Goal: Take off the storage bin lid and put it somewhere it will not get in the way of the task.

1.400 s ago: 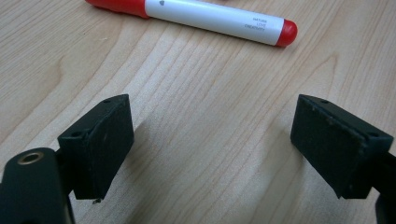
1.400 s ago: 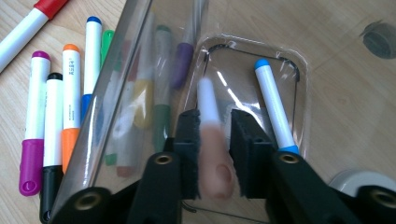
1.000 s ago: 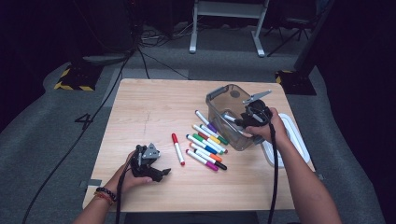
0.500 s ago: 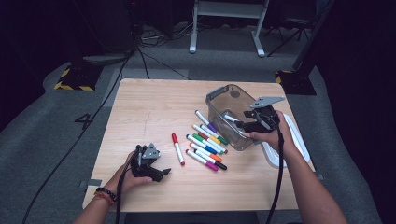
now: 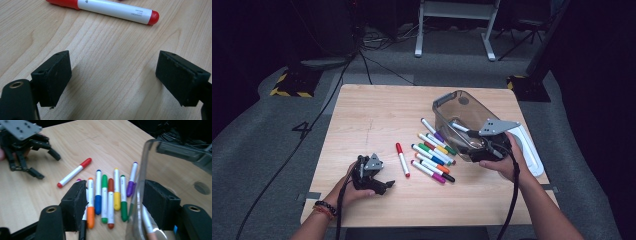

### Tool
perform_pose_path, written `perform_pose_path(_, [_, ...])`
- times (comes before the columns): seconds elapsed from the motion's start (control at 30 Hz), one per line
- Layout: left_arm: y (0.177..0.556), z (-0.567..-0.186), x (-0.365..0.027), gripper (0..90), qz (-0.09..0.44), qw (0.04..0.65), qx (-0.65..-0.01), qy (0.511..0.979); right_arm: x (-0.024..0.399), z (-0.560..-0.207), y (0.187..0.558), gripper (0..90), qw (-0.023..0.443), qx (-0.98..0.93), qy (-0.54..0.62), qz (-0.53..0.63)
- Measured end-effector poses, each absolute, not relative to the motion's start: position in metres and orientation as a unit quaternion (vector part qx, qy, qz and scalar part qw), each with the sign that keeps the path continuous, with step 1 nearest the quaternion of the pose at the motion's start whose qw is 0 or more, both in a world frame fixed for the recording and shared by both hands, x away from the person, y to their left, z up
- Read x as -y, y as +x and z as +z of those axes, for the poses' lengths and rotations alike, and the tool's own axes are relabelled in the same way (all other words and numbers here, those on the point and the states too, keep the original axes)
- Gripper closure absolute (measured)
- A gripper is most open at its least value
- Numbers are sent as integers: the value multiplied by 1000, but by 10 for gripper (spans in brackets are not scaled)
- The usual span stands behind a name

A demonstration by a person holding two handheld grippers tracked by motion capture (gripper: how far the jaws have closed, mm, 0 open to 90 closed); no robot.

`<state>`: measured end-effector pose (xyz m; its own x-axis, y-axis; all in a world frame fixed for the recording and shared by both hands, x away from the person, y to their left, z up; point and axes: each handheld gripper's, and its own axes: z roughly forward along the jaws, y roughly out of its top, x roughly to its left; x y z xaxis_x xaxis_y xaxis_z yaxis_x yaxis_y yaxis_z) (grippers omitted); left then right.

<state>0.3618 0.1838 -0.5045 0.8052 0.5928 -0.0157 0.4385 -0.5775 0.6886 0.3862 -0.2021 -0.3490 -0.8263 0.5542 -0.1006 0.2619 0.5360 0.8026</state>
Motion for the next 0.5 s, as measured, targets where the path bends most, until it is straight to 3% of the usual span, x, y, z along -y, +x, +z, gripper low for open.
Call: perform_pose_path(0.5, [362, -504, -184, 138, 109, 354, -293, 881, 171, -387, 352, 408, 142, -875, 182, 426])
